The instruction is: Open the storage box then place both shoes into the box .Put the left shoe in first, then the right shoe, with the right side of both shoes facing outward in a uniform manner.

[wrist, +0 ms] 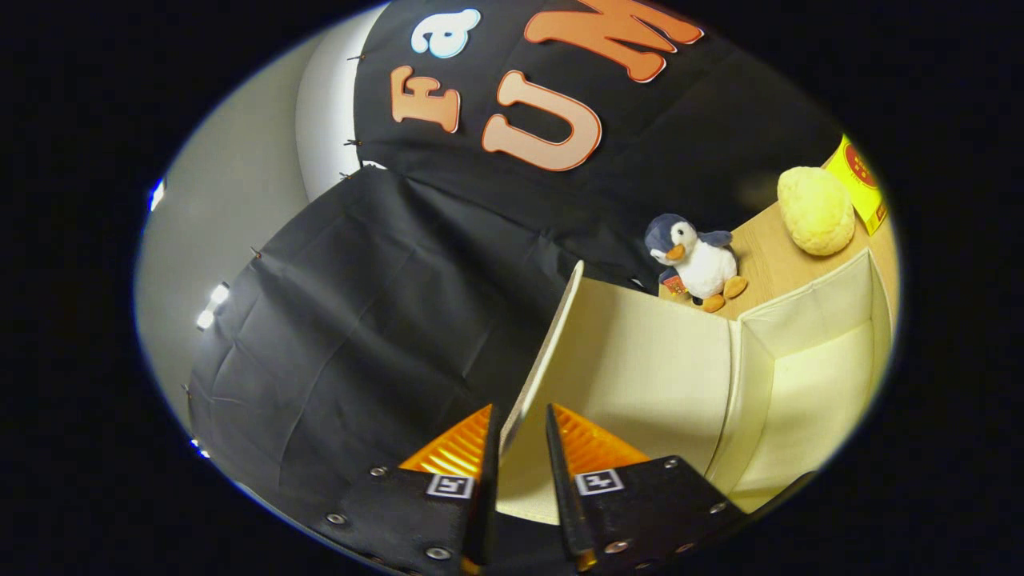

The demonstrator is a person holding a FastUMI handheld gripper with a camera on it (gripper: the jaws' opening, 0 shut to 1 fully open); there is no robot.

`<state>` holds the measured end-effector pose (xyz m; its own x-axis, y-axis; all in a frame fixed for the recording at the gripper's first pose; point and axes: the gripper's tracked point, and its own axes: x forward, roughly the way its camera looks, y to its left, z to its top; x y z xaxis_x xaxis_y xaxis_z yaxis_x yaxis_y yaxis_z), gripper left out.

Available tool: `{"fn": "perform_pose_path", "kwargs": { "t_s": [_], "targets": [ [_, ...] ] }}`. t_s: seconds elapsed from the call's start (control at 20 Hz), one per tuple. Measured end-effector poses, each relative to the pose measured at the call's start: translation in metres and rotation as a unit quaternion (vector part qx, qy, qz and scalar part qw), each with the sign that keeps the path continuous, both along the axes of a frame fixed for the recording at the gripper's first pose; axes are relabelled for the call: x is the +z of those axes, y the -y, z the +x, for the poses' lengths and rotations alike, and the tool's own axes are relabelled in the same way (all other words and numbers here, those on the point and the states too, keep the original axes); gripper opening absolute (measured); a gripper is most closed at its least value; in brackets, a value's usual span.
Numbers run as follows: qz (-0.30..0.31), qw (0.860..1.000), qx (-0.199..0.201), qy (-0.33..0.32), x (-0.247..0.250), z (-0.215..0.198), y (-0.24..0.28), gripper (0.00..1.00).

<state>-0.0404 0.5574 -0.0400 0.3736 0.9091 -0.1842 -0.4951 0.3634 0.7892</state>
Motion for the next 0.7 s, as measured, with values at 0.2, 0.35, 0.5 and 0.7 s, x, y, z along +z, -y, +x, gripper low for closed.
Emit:
{"fn": "perform_pose_path", "kwargs": {
  "t_s": [0.2,0.35,0.5,0.7],
  "targets": [
    [-0.047,0.999,-0.022,0.007,-0.018,0.007,0.018,0.93],
    [-0.076,0.996,-0.052,0.021,-0.032,0.019,0.046,0.97],
    [-0.109,0.989,-0.095,0.039,-0.044,0.036,0.087,0.97],
    [-0.169,0.969,-0.168,0.068,-0.059,0.061,0.160,0.98]
  ]
}}
